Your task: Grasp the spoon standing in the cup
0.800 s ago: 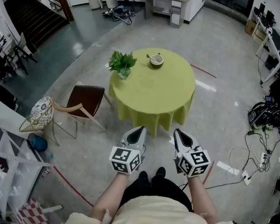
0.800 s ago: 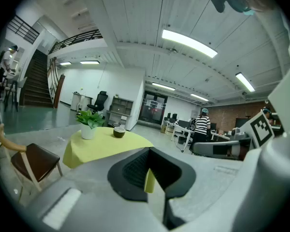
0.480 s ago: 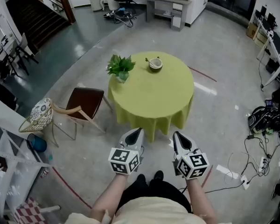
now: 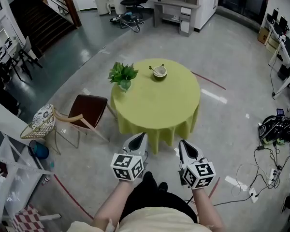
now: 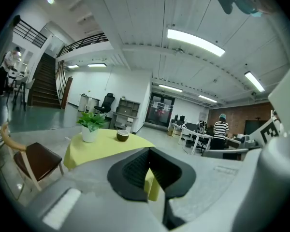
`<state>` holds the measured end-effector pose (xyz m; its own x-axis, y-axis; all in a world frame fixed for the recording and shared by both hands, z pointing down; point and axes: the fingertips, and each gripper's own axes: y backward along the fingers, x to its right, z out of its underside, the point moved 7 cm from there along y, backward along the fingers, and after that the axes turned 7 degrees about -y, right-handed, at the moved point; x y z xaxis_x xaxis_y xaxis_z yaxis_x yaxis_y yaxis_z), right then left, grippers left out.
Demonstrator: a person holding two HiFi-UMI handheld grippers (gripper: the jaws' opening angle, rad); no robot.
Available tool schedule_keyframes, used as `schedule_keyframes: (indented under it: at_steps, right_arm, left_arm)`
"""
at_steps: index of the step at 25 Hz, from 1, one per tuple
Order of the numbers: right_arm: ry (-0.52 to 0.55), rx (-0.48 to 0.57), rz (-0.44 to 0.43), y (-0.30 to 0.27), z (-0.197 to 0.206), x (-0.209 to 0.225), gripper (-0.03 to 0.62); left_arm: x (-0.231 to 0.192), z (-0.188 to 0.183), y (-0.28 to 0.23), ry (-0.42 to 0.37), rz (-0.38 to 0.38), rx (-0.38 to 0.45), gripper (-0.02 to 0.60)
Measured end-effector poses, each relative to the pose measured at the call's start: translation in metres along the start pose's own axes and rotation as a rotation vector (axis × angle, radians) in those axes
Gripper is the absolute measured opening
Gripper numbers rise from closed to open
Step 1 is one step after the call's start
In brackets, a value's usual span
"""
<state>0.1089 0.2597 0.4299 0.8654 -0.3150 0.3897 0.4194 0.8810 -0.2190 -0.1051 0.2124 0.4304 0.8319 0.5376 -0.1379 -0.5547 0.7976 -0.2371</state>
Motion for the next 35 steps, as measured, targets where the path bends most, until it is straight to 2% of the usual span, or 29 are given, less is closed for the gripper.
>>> schedule_keyframes:
  at_steps: [8,13,25,35]
  right_arm:
    - [-0.013,-0.013,0.012,-0.042,-0.009,0.025,0.002]
    - [-0.027,-0.019,0.031,-0.081,-0.022,0.046,0.002]
    - [-0.090,-0.062,0.088,-0.177,-0.045,0.082,0.002]
    - [-0.108,-0.074,0.148,-0.231,-0.058,0.098,0.002]
  left_arm:
    - [-0.026,-0.007,-0.050,-0.028,-0.022,-0.025,0.002]
    - [-0.049,-0.012,-0.093,-0.023,-0.009,-0.031,0.004]
    - [-0.122,-0.030,-0.189,-0.030,0.005,-0.112,0.070]
    - [-0.170,-0.038,-0.243,0.014,0.037,-0.138,0.115]
